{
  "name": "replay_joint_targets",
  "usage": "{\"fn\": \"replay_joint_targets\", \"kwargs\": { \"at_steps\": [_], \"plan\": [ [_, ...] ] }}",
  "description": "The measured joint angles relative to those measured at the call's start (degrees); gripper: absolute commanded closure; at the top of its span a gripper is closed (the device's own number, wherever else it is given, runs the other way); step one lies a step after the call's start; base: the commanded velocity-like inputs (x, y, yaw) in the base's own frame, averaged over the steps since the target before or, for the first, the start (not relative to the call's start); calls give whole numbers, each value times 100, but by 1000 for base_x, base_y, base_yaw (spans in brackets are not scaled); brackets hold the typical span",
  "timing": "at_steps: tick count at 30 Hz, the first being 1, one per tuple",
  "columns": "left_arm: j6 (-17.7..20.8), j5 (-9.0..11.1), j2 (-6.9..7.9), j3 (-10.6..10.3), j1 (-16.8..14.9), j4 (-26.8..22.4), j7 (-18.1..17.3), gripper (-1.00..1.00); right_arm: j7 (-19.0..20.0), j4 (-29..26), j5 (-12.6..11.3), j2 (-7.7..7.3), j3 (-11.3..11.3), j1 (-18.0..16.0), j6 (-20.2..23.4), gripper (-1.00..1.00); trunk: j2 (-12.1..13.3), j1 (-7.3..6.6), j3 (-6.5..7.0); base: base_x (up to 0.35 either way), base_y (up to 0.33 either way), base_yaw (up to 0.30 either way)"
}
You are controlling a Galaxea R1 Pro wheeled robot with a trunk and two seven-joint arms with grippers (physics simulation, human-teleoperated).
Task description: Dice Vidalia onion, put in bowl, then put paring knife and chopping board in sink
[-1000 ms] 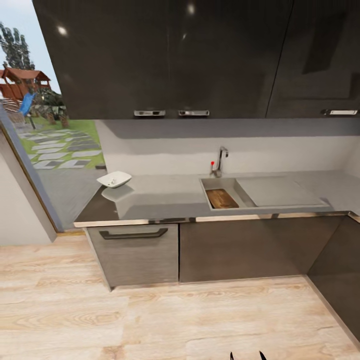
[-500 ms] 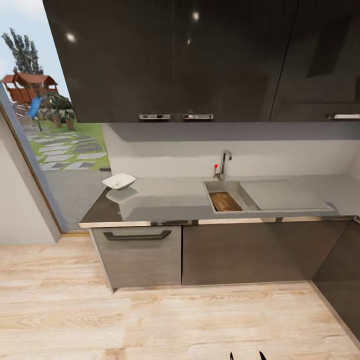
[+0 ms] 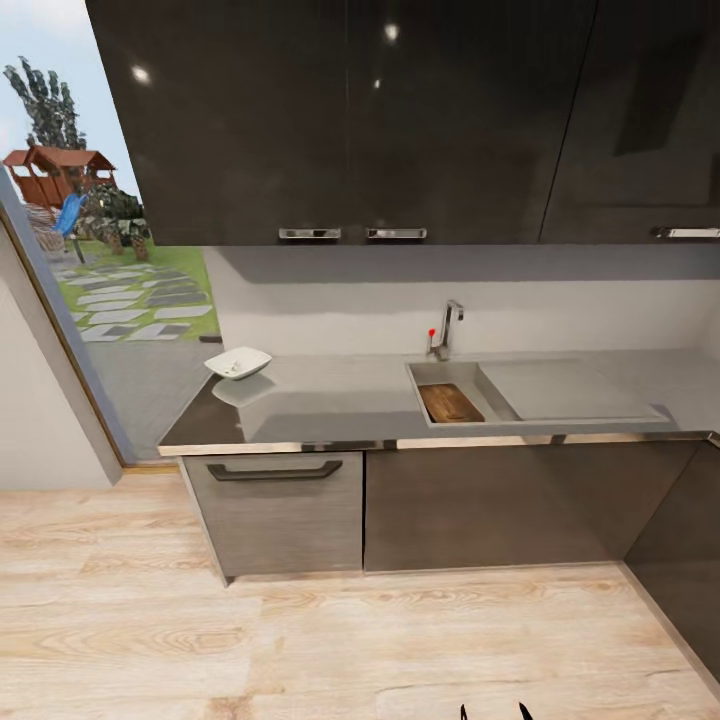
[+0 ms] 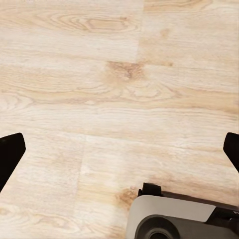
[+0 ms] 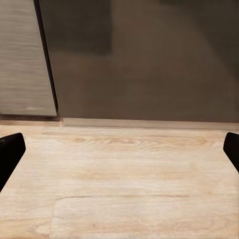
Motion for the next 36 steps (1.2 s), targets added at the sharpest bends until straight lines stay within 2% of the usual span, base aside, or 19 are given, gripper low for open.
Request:
{"fn": "replay_joint_targets", "kwargs": {
  "at_steps": [31, 36],
  "plan": [
    [0, 0, 0, 0, 0, 3, 0, -100, -26, 9, 1, 22, 1, 0, 29, -100, 0, 0, 0, 0, 0, 0],
    [0, -7, -61, -10, 0, 10, 0, -100, -30, 8, 0, 10, -6, 0, 32, -100, 0, 0, 0, 0, 0, 0]
  ]
}}
